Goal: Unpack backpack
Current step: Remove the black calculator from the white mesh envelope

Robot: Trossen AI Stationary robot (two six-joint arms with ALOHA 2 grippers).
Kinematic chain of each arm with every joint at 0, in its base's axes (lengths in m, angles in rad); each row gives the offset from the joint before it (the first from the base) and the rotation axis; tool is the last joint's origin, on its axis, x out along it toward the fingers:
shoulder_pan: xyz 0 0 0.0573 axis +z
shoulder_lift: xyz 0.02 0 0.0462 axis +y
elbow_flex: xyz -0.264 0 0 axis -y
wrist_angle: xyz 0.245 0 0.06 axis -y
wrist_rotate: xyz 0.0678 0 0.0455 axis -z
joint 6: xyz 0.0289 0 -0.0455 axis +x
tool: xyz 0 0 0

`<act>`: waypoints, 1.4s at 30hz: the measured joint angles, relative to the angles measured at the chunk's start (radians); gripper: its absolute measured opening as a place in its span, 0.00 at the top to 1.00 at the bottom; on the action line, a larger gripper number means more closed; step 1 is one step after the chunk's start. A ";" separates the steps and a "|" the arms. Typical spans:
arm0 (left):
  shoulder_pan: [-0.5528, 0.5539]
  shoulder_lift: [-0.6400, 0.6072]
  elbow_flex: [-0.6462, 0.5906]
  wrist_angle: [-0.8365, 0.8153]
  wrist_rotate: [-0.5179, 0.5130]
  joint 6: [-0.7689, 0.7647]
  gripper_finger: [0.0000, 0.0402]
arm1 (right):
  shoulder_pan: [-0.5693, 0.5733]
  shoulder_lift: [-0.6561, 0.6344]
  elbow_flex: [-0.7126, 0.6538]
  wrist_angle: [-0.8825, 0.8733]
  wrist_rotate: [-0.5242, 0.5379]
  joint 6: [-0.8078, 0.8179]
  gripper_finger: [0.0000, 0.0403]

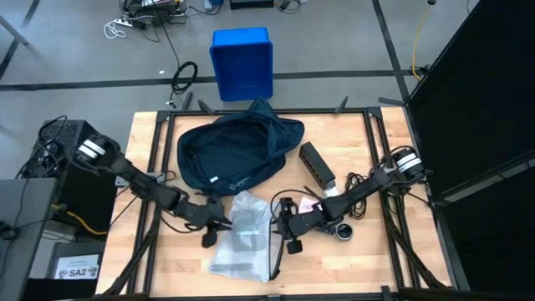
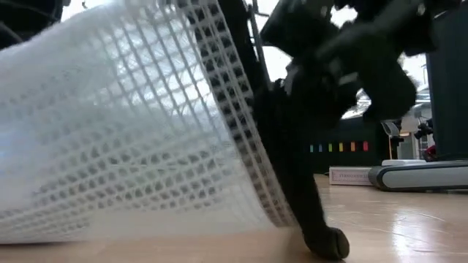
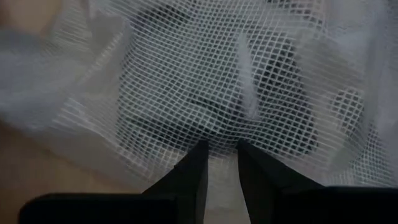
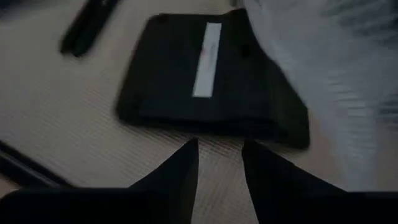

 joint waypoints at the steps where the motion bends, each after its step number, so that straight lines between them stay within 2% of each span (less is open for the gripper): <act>1: 0.001 0.026 0.000 0.019 0.000 0.000 0.85 | 0.000 0.021 0.000 0.014 0.000 -0.008 0.74; 9: 0.021 0.151 0.003 0.091 -0.004 -0.045 0.85 | -0.021 0.138 0.071 0.033 0.039 0.000 0.65; 14: 0.029 0.165 0.006 0.170 -0.009 0.040 0.85 | -0.031 0.155 0.115 0.024 0.042 -0.023 0.61; 23: 0.030 0.165 0.026 0.175 -0.027 0.080 0.85 | -0.016 0.134 0.170 0.033 0.039 -0.062 0.58; 32: 0.031 0.164 0.027 0.183 -0.050 0.088 0.85 | 0.026 0.072 0.170 0.015 0.058 -0.062 0.56; 42: 0.031 0.163 0.027 0.184 -0.051 0.086 0.85 | 0.034 0.066 0.170 0.039 0.078 -0.073 0.60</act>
